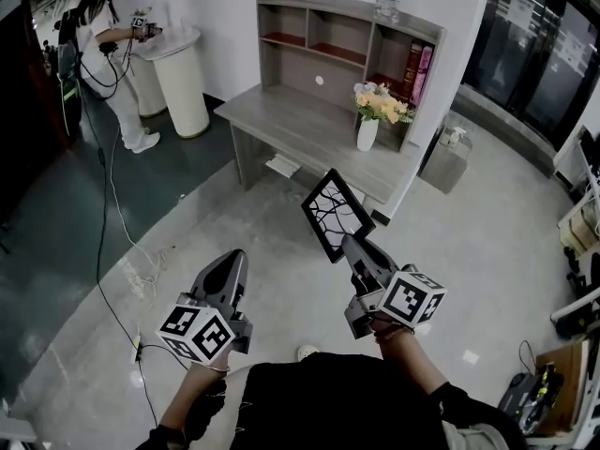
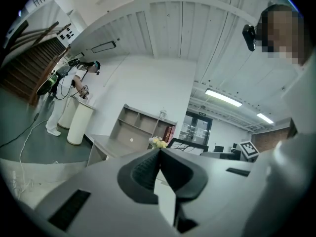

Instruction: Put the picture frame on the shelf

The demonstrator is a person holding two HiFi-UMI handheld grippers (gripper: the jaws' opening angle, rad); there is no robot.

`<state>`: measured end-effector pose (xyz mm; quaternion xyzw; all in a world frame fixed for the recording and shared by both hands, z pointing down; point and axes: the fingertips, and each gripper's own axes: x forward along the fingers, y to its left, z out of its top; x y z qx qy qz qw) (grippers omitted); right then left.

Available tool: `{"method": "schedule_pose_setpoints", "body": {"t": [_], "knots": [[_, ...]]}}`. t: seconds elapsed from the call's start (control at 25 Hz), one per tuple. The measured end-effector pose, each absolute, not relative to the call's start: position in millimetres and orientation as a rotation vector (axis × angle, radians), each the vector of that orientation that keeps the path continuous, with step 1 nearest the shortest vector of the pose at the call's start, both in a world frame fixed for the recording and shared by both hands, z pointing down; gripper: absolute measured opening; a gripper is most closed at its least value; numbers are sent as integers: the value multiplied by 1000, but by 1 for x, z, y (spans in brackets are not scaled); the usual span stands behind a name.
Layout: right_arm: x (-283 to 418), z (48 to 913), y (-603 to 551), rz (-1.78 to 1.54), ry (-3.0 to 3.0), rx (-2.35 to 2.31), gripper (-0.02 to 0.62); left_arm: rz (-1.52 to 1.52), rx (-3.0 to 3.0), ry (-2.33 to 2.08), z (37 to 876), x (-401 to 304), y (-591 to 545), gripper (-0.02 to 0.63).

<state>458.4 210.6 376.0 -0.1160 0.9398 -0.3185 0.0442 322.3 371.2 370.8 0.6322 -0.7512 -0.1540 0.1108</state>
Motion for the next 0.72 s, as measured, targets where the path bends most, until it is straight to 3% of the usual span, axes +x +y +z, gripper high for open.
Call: {"method": "schedule_pose_setpoints", "body": {"t": [0.32, 0.72], "knots": [[427, 355, 113, -910, 2871, -327, 78, -474, 1878, -2213, 360, 291, 274, 12], [405, 373, 74, -952, 2890, -278, 78, -479, 1845, -2229, 371, 279, 240, 12]]}}
